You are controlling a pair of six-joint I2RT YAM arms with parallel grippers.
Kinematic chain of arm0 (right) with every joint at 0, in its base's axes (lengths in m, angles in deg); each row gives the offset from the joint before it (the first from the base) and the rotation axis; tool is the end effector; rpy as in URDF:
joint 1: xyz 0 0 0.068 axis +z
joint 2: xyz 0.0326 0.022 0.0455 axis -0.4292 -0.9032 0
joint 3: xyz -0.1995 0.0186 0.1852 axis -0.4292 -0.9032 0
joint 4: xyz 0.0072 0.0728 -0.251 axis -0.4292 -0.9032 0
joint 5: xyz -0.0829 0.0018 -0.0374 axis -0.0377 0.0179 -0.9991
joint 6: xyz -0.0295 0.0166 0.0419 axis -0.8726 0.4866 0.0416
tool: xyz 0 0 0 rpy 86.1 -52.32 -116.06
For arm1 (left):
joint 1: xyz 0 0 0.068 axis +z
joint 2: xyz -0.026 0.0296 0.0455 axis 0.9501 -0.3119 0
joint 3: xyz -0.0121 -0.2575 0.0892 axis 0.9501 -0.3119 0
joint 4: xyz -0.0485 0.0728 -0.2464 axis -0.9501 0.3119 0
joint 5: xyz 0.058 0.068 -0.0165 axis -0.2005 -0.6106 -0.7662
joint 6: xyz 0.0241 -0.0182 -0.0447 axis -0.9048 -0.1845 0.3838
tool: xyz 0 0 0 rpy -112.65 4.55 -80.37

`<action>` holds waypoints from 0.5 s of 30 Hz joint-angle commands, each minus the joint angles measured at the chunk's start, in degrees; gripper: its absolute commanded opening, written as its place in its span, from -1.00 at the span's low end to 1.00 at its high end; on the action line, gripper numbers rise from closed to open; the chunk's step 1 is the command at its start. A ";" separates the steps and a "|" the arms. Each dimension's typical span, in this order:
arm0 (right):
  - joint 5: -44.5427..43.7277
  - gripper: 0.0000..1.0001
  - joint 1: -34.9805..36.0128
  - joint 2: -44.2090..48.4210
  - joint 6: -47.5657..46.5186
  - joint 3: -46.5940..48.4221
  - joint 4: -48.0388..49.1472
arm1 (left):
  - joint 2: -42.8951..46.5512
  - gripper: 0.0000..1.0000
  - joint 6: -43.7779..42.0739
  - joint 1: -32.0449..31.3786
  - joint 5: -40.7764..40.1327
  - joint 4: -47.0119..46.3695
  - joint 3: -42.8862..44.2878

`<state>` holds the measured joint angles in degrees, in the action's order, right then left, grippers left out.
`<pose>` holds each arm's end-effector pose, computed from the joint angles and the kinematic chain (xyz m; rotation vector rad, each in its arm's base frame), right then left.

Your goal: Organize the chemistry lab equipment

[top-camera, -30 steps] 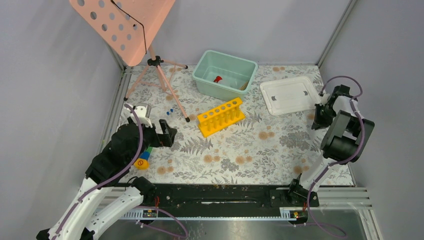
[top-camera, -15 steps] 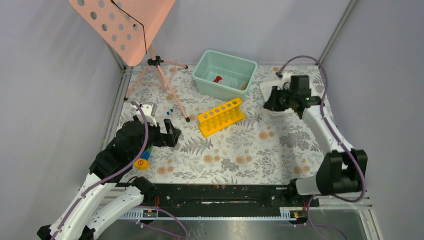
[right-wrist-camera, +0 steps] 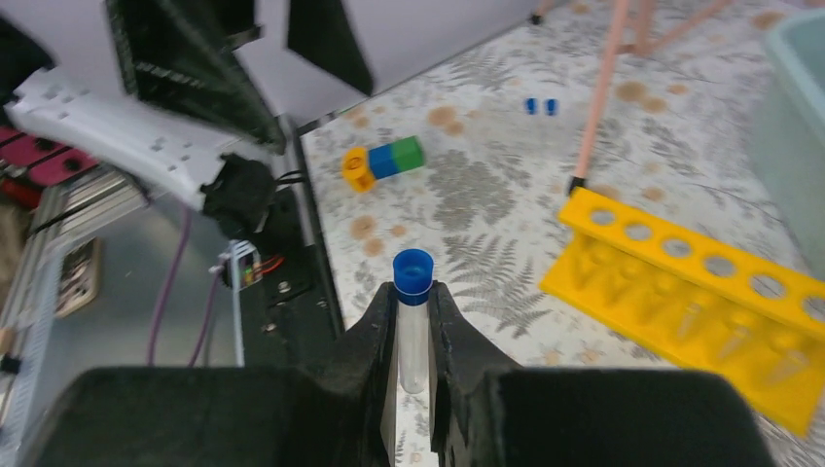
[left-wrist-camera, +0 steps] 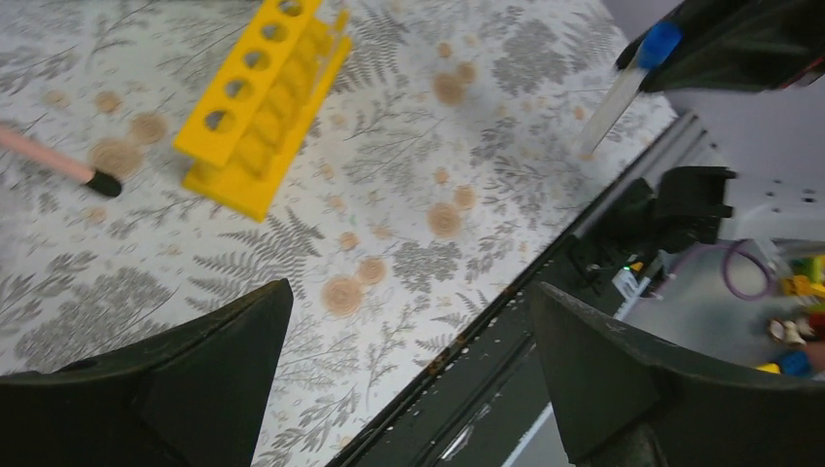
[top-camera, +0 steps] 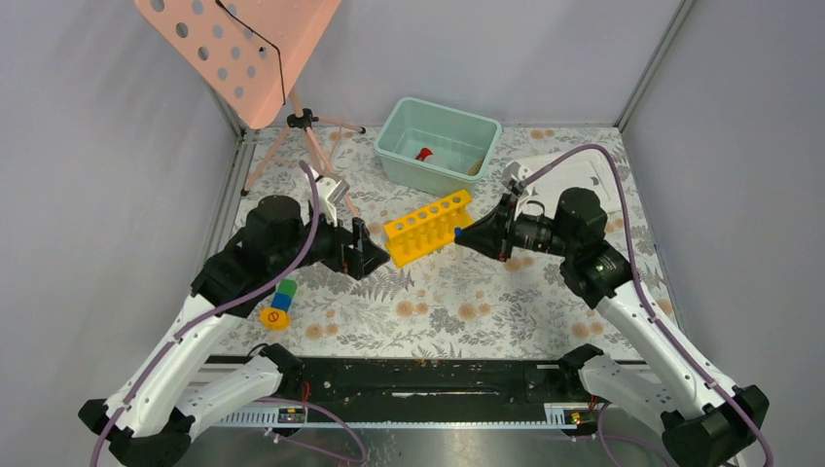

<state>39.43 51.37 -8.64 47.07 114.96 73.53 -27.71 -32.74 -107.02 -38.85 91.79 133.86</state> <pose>0.1777 0.1135 0.3673 -0.8320 1.4979 1.0684 0.1264 -0.1001 0.3815 0.4730 2.0539 -0.8343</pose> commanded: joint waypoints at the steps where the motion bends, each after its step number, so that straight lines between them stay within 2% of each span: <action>1: 3.57 -0.77 5.98 0.41 -1.41 -0.85 2.41 | -3.45 0.83 0.69 0.04 10.86 -4.54 6.63; 6: 1.86 -0.77 11.23 -0.72 -0.28 -3.16 6.41 | -9.80 0.68 4.32 -0.16 17.16 -5.12 10.07; 15: -1.06 -0.77 15.50 -5.71 -0.37 -2.32 7.35 | -16.20 0.53 7.10 -1.79 18.97 -5.06 10.46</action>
<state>39.67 65.54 -13.14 46.65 111.81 76.87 -42.97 -27.45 -108.27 -23.44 88.93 142.41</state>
